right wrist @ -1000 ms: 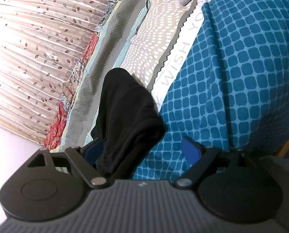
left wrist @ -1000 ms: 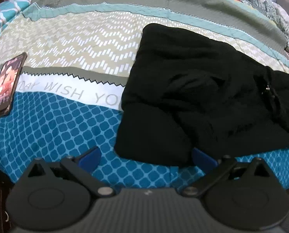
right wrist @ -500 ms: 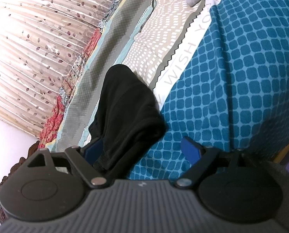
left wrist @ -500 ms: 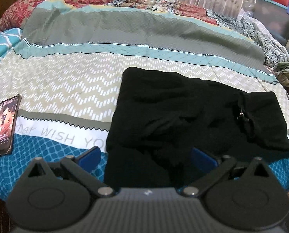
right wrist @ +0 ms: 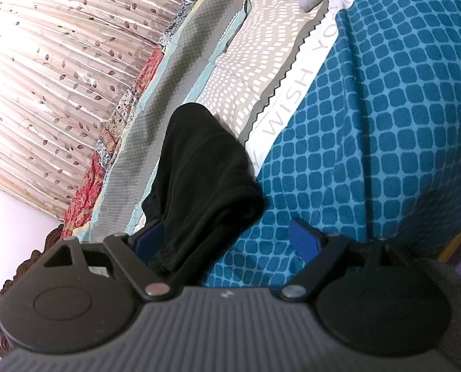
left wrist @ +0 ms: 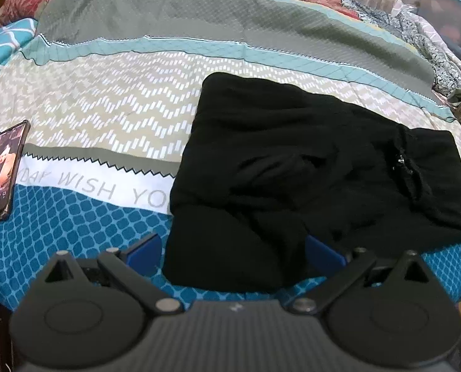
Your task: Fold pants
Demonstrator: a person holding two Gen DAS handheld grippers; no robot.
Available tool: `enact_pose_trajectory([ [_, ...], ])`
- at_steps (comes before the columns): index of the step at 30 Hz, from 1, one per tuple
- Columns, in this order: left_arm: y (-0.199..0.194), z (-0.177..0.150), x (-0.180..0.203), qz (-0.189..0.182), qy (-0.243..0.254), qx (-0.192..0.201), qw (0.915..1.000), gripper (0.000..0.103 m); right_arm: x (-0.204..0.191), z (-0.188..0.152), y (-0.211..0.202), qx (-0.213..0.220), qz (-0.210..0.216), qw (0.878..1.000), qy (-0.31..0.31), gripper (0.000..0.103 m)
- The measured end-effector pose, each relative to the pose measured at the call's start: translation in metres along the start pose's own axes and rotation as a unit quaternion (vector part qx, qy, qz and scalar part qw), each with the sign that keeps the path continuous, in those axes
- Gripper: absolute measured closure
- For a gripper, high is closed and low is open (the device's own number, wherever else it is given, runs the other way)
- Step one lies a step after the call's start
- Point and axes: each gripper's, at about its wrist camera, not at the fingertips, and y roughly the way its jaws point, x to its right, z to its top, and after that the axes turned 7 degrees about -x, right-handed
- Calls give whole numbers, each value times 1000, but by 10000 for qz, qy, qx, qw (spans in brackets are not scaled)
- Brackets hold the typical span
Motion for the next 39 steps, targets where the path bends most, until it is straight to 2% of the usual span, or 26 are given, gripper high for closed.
enact_pose_trajectory([
  [17,10,-2,-4,-17,11,-192,9998,1,-2,-1,0,2,-11,10000,-30,14],
  [26,2,-1,-4,-57,22,-123,9999,6,-3,2,0,-52,-34,10000,-43,15],
  [31,-8,6,-7,-195,10,-18,9998,8,-10,6,-2,-8,-131,9997,-189,16],
  [35,-15,15,-2,-418,43,38,9991,8,-20,14,4,56,-258,9982,-535,17],
  [39,-20,23,8,-614,128,80,9980,8,-22,27,8,325,-402,9959,-748,18],
])
